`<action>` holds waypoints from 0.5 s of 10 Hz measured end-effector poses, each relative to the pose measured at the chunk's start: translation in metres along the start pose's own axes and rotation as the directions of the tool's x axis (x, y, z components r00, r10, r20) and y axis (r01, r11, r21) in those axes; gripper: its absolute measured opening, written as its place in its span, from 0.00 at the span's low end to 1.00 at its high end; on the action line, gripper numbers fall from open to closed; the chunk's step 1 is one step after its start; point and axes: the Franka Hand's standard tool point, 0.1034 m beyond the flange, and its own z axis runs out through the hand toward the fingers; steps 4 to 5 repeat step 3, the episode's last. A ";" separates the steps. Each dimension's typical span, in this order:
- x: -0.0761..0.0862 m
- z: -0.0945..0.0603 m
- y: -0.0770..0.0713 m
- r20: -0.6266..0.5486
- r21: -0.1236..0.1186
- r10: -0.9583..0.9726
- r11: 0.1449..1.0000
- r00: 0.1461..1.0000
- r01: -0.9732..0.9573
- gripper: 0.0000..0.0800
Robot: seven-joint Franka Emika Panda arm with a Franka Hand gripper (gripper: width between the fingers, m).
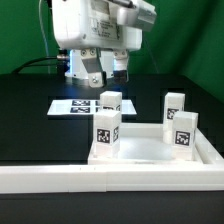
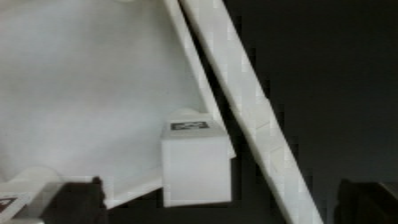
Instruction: Assemble square table
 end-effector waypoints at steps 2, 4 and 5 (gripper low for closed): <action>0.000 0.001 0.000 -0.001 -0.001 0.000 1.000 1.000 0.000 0.81; 0.000 0.001 0.000 -0.001 -0.001 0.000 1.000 1.000 0.000 0.81; 0.000 0.001 0.000 -0.001 -0.001 0.000 1.000 1.000 0.000 0.81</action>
Offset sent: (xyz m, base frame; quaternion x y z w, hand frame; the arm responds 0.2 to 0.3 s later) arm 0.0000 0.0000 0.0000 0.0000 0.0000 0.0000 1.0000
